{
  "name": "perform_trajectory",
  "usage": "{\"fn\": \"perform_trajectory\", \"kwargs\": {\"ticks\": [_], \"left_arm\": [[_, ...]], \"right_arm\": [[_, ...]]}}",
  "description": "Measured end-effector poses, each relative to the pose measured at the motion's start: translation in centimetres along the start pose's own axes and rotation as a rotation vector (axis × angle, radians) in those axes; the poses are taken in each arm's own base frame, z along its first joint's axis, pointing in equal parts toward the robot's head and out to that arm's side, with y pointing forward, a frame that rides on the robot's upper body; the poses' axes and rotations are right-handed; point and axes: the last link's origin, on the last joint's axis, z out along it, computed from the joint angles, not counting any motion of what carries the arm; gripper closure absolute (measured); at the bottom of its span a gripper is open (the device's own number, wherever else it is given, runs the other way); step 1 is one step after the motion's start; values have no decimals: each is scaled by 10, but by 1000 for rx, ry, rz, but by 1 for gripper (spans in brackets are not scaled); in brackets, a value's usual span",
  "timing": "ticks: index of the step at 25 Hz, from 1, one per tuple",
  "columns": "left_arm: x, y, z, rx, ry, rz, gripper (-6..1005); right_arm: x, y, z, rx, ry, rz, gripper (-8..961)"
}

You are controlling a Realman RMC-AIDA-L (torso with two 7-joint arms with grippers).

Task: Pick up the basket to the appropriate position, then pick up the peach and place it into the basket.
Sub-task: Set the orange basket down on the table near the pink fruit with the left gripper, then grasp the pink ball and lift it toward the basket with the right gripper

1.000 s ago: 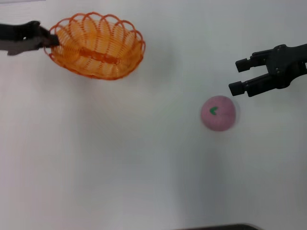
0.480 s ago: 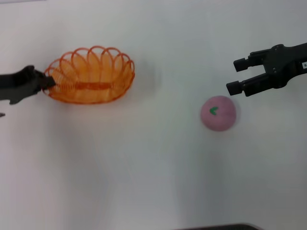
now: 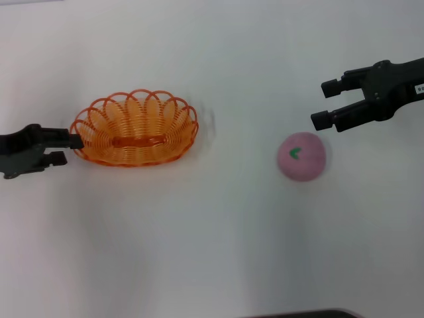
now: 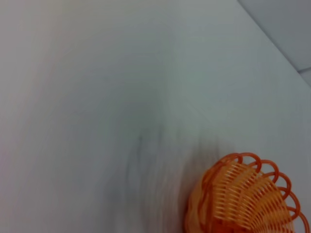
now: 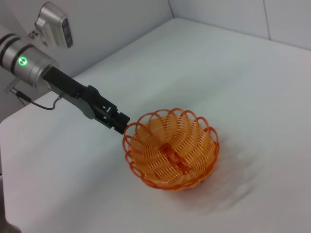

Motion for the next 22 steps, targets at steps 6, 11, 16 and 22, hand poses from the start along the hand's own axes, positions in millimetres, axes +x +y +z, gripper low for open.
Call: {"fn": "perform_trajectory", "kwargs": {"ticks": [6,11,16,22], "left_arm": [[10,-9,-18,-14,84,40,532],[16,-3,-35,-140,197,207,349],[1,21,-50,-371,283,522,350],[-23,31,-56,-508,360,785,288]], "right_arm": [[-5,-1,1,1,-1,-12,26],[-5,-1,1,3,-1,-12,27],[-7,-4,1,19,-8,6,27],[-22,-7,2,37,-13,78,28]]}}
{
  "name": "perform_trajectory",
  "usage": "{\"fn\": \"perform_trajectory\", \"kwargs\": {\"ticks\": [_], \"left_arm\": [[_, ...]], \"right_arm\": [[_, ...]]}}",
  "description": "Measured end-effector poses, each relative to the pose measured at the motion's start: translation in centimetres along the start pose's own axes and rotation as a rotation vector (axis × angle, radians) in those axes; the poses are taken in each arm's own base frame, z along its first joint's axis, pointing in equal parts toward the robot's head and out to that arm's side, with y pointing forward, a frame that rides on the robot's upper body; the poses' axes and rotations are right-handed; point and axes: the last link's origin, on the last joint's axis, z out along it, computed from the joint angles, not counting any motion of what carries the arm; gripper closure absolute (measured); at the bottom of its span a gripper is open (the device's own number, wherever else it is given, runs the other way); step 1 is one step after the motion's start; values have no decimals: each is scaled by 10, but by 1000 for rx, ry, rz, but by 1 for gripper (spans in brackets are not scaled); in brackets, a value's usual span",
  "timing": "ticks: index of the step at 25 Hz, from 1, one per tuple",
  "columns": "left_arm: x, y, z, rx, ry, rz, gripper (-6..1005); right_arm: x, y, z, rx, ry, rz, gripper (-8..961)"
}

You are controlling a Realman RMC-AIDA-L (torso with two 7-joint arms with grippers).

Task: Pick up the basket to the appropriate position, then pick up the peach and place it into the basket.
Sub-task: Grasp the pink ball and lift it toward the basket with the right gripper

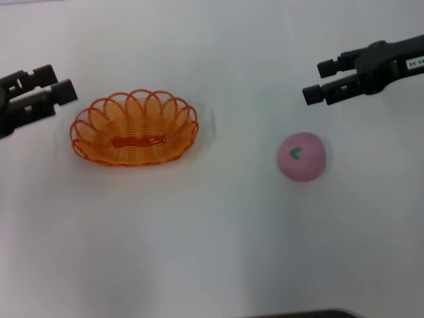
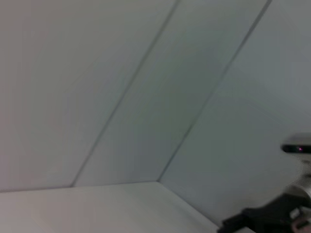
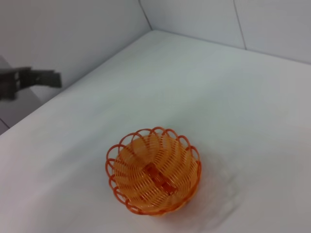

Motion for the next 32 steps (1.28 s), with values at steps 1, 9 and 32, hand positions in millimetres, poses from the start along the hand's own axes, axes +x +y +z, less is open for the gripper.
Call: {"fn": "perform_trajectory", "kwargs": {"ticks": [1,9,32], "left_arm": [[-2,3,0,-17,-1,23,272],[-22,5,-1,-31,-71,109,142],[-45,-13,12,48,-213,81,122]], "right_arm": [[-2,0,1,1,8,14,28],[-17,-2,7,86,206,29,29],[-9,4,73,182,544,-64,32]]}}
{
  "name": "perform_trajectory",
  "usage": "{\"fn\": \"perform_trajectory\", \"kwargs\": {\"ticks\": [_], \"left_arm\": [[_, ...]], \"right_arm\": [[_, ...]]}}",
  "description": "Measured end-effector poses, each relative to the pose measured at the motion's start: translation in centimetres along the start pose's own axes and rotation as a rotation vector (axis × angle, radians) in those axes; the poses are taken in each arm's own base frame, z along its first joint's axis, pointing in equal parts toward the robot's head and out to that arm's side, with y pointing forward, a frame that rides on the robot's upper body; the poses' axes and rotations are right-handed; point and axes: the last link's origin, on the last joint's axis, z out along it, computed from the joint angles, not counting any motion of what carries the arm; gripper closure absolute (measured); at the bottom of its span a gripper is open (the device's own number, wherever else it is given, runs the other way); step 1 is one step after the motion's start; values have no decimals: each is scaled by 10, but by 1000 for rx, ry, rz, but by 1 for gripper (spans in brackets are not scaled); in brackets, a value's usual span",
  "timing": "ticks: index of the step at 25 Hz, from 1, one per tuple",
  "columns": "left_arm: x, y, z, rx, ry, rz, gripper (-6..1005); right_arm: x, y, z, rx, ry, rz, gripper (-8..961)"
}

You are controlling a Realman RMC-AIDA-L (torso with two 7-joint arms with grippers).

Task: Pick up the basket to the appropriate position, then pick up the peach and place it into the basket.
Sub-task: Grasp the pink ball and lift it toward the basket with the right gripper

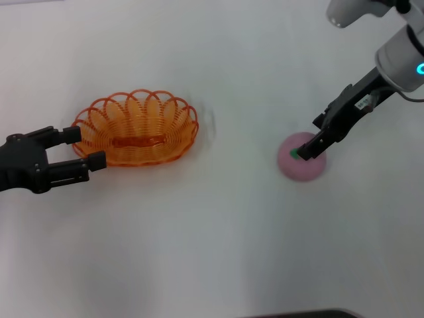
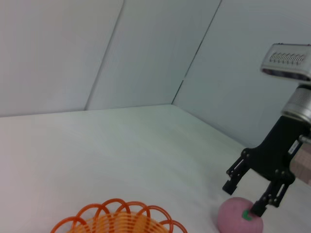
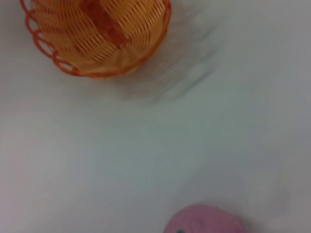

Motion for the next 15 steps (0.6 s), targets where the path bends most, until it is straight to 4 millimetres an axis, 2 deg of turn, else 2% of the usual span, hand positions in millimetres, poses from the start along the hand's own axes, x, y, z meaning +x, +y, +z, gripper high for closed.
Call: {"fn": "perform_trajectory", "kwargs": {"ticks": [3,9,15], "left_arm": [[1,0,1,-2,0,0,122],[0,0,2,-5,0,-4,121],[-1,0,3,-9,-1,-10,121]], "right_arm": [[-2,3,10,-9,51,-16,32],[-5,5,13,-15,77,-30,218],[-6,5,12,-14,76,-32,470]]}}
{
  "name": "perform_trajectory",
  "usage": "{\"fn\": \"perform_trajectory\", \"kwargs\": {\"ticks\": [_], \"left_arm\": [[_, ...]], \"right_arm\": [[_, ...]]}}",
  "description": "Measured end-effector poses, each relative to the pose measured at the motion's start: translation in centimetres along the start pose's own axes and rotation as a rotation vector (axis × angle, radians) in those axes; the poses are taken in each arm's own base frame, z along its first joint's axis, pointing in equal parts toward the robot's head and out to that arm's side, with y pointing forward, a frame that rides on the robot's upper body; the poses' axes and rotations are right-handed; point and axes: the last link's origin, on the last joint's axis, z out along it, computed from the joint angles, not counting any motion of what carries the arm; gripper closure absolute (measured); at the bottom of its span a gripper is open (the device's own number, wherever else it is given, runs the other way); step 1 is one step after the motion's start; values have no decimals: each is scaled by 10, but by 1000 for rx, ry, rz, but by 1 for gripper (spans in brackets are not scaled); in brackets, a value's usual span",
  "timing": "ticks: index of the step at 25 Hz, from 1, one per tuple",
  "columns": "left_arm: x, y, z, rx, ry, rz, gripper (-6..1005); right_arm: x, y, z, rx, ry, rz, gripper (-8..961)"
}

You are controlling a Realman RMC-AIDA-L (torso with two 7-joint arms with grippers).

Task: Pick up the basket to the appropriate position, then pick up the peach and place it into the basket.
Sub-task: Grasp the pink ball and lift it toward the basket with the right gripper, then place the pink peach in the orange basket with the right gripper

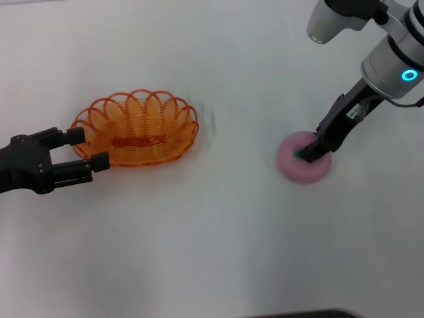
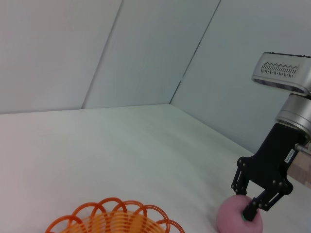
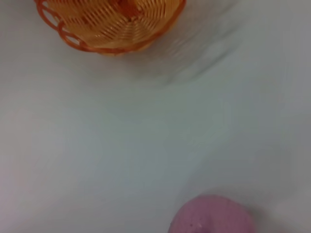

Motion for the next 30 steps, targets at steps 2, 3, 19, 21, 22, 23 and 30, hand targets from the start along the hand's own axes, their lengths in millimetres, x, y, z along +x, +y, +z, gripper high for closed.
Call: {"fn": "perform_trajectory", "kwargs": {"ticks": [2,3,19,21,22,23,30], "left_arm": [[0,0,0,-1,-1,0,121],[0,0,0,-1,-1,0,121],[0,0,2,-6,1,-7,122],[0,0,2,-7,1,-8,123],[1,0,3,-7,1,-10,123],[1,0,3,-8,1,-12,124],[1,0,3,-9,1,-15,125]], "right_arm": [[0,0,-1,-1,-2,3,565],[0,-1,-2,-2,-4,4,613],[-45,11,-47,-152,-582,-105,777],[-58,15,-36,-201,-672,-101,792],[-63,17,-30,-221,-707,-94,799],[-69,19,-23,-242,-736,-87,807],[-92,41,26,-287,-838,-115,802]]}}
